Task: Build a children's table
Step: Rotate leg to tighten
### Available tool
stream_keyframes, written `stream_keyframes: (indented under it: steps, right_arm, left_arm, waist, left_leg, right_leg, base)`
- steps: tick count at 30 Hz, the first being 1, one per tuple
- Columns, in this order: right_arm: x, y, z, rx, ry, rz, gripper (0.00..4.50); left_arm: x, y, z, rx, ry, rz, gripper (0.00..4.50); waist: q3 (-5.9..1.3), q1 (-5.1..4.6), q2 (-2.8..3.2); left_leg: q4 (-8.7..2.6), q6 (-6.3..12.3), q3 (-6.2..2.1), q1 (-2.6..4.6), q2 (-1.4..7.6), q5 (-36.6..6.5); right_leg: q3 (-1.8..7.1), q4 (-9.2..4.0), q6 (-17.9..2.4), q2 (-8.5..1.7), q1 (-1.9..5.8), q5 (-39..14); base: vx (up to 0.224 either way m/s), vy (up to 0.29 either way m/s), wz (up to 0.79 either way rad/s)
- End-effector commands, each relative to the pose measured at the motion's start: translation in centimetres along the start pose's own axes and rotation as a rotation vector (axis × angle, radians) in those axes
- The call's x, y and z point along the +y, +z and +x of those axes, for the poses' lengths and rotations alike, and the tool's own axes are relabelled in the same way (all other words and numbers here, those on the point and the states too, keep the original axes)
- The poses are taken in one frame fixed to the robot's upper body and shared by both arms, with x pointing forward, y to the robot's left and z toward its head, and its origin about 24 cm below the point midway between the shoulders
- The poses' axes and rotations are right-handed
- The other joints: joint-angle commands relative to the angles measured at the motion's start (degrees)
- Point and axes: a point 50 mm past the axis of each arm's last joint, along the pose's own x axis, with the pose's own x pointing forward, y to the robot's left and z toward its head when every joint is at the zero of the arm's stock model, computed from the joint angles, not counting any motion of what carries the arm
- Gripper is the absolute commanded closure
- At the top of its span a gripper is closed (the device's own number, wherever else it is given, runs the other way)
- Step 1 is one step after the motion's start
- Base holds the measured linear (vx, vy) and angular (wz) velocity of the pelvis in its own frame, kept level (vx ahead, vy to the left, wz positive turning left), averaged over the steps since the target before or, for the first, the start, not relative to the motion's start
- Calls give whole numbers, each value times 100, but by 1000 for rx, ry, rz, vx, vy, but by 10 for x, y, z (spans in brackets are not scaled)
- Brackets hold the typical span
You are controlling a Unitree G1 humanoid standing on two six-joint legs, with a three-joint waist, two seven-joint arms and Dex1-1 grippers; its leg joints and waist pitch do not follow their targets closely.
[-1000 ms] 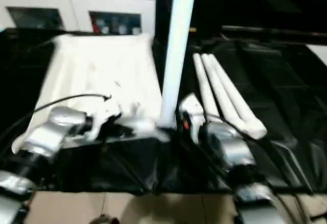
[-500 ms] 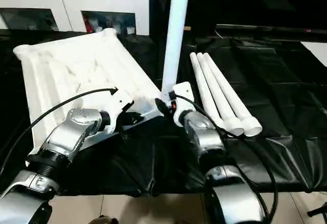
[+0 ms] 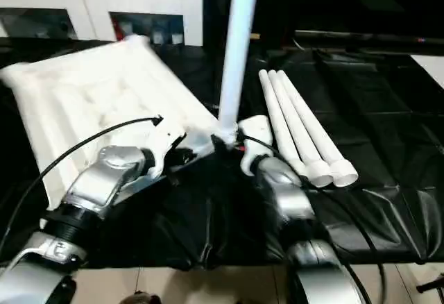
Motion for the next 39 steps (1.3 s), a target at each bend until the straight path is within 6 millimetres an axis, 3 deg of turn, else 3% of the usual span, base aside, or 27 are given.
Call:
stream_keyframes:
  steps: [1,3,4,7,8,9,14,15,16,17,18,19,21,23,26,28,29,30,32,33,38,39]
  right_arm:
    - [-4,7,-6,-24,-5,-3,49]
    - [-3,7,-8,-24,-2,-3,49]
    - [-2,6,-9,-19,3,0,49]
    - [9,-3,-14,25,47,-21,49]
    - [10,-4,-15,33,42,-22,47]
    - [12,-6,-15,47,34,-22,47]
    - [16,-10,-19,103,17,-18,47]
    - [19,-12,-19,134,23,-30,47]
    - [19,-12,-19,135,23,-31,47]
    - [18,-15,-19,162,16,-53,47]
    - [18,-16,-19,166,22,-52,47]
    - [19,-16,-19,166,24,-51,47]
    - [24,-17,-19,176,51,-43,47]
    - [27,-19,-19,187,61,-42,47]
    - [31,-22,-18,211,75,-36,47]
    - [32,-23,-18,215,78,-36,47]
    - [30,-24,-16,227,80,-49,47]
    - [30,-24,-16,229,81,-50,47]
    - [29,-24,-14,234,79,-59,47]
    - [29,-24,-13,233,78,-56,47]
    - [34,-22,-9,232,85,-55,47]
    - [35,-22,-8,231,85,-55,47]
  left_arm:
    - [3,0,-4,-9,40,-14,450]
    - [2,1,-3,-11,34,-15,450]
    - [0,1,-3,-13,25,-18,450]
    - [-7,6,2,-26,17,-1,450]
    - [-7,7,2,-28,22,-2,422]
    - [-8,9,2,-41,17,-4,422]
    - [2,20,-5,-92,60,-22,381]
    - [16,24,-13,-107,125,-29,381]
    - [16,24,-13,-107,128,-29,381]
    - [29,23,-20,-97,192,-22,381]
    - [33,22,-23,-92,213,-20,381]
    - [34,22,-24,-90,219,-20,381]
    - [49,23,-39,-87,284,-8,381]
    - [57,22,-48,-89,319,-5,381]
    - [73,20,-69,-83,396,-3,381]
    - [75,19,-74,-79,400,-5,381]
    - [79,14,-80,-50,428,-11,381]
    - [79,13,-81,-46,432,-11,381]
    - [85,5,-89,2,492,7,381]
    - [88,1,-93,21,521,13,381]
    - [105,-18,-118,145,722,51,381]
    - [107,-20,-121,160,745,58,381]
  waist:
    - [-429,45,1]
    - [-421,42,-21]
    - [-419,48,39]
    - [-407,37,46]
    - [-405,35,42]
    - [-405,37,56]
    - [-395,43,-3]
    - [-399,50,14]
    - [-398,49,15]
    - [-397,48,103]
    - [-401,27,66]
    - [-399,33,86]
    - [-393,39,59]
    - [-386,35,77]
    - [-390,56,35]
    - [-385,49,44]
    - [-388,71,106]
    - [-380,62,73]
    - [-377,64,68]
    - [-381,79,23]
    - [-386,68,59]
    - [-386,68,92]
  left_leg:
    - [-353,318,-51,81,176,-1065]
    - [-352,330,-45,77,170,-1063]
    - [-356,308,-52,83,173,-1101]
    - [-377,238,-60,84,182,-1314]
    - [-384,194,-63,94,188,-1403]
    - [-390,149,-66,102,188,-1475]
    - [-401,97,-70,96,185,-1490]
    - [-394,107,-71,94,184,-1445]
    - [-395,109,-70,95,181,-1415]
    - [-406,62,-88,88,181,-1457]
    - [-403,25,-83,95,177,-1513]
    - [-405,5,-92,94,176,-1550]
    - [-399,12,-88,106,171,-1577]
    - [-407,2,-88,110,178,-1574]
    - [-413,-24,-89,118,196,-1512]
    - [-416,-34,-86,119,190,-1518]
    - [-415,-72,-91,135,195,-1554]
    - [-422,-92,-90,121,189,-1592]
    - [-427,-118,-88,123,179,-1651]
    - [-422,-109,-85,133,184,-1636]
    - [-426,-136,-103,122,185,-1607]
    - [-429,-144,-106,121,181,-1619]
  right_leg:
    - [225,-376,-1168,-283,312,-628]
    - [221,-390,-1199,-274,313,-673]
    - [220,-391,-1208,-280,304,-721]
    - [217,-425,-1186,-263,304,-833]
    - [219,-432,-1183,-264,294,-909]
    - [221,-442,-1174,-268,289,-991]
    - [225,-441,-1079,-266,292,-1095]
    - [229,-433,-1062,-274,294,-1050]
    - [228,-432,-1058,-269,291,-1036]
    - [222,-431,-1048,-270,286,-1031]
    - [219,-435,-1055,-263,291,-1007]
    - [217,-426,-1067,-266,299,-993]
    - [221,-431,-1040,-273,294,-1093]
    - [222,-433,-1034,-268,277,-1159]
    - [226,-393,-1061,-273,267,-1058]
    - [225,-399,-1066,-265,261,-1064]
    - [230,-391,-1074,-276,251,-1057]
    - [230,-395,-1059,-267,257,-1055]
    - [231,-400,-1029,-266,254,-1158]
    - [233,-407,-995,-278,252,-1224]
    - [232,-388,-931,-267,248,-1156]
    - [231,-382,-930,-262,247,-1140]
  base:
    - [0,0,0]
    - [0,0,0]
    - [0,0,0]
    - [0,0,0]
    - [0,0,0]
    - [0,0,0]
    - [0,0,0]
    - [0,0,0]
    - [0,0,0]
    - [0,0,0]
    - [0,0,0]
    - [0,0,0]
    - [0,0,0]
    - [0,0,0]
    - [0,0,0]
    - [0,0,0]
    - [0,0,0]
    - [0,0,0]
    - [0,0,0]
    - [0,0,0]
    - [0,0,0]
    - [0,0,0]
